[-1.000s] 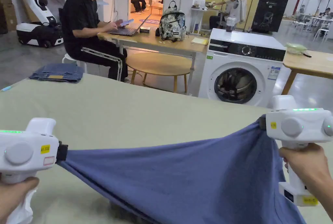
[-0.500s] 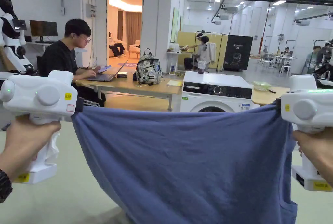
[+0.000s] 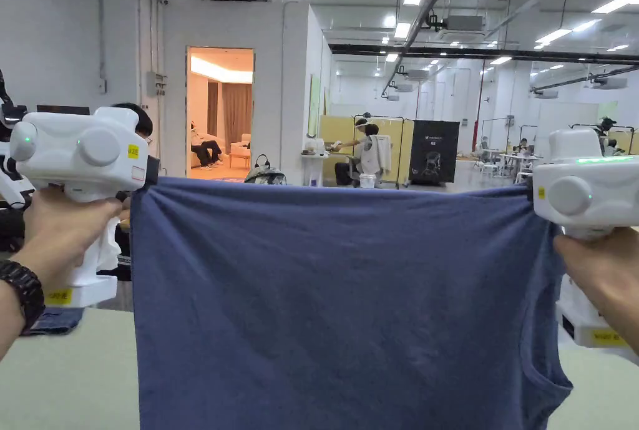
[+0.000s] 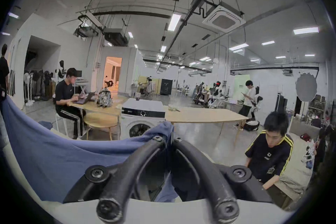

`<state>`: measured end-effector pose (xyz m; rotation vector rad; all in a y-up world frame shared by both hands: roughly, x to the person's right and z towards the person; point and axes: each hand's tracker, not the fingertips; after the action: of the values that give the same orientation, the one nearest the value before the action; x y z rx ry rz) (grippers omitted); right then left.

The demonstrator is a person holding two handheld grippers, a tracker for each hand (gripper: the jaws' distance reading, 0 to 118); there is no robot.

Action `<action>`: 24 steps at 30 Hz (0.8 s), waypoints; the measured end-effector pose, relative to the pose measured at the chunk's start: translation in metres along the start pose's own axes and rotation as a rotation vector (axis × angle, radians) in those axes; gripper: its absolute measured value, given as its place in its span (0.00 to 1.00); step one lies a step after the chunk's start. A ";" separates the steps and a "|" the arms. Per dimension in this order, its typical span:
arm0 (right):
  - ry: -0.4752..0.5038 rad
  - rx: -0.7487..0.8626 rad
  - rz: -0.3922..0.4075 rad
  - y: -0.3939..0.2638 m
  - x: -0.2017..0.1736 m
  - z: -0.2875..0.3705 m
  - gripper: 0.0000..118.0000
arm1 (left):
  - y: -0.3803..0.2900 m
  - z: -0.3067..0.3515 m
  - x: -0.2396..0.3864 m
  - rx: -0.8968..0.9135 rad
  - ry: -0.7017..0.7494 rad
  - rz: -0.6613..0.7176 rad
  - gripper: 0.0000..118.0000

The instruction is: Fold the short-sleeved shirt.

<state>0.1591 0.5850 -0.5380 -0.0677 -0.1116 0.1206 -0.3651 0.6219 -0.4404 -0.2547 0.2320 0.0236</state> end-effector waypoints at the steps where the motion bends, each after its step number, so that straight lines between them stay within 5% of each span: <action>1: -0.002 0.004 0.001 0.006 -0.001 -0.004 0.02 | 0.007 -0.002 0.001 0.001 0.003 0.000 0.00; 12: -0.022 0.023 0.027 0.000 -0.013 -0.010 0.02 | 0.014 -0.021 0.009 0.029 0.028 -0.036 0.00; 24: -0.013 -0.077 0.091 -0.096 -0.009 0.030 0.02 | -0.095 -0.036 -0.002 -0.086 -0.014 -0.058 0.00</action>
<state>0.1575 0.4908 -0.5017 -0.1492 -0.1260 0.2076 -0.3703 0.5213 -0.4500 -0.3465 0.2103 -0.0223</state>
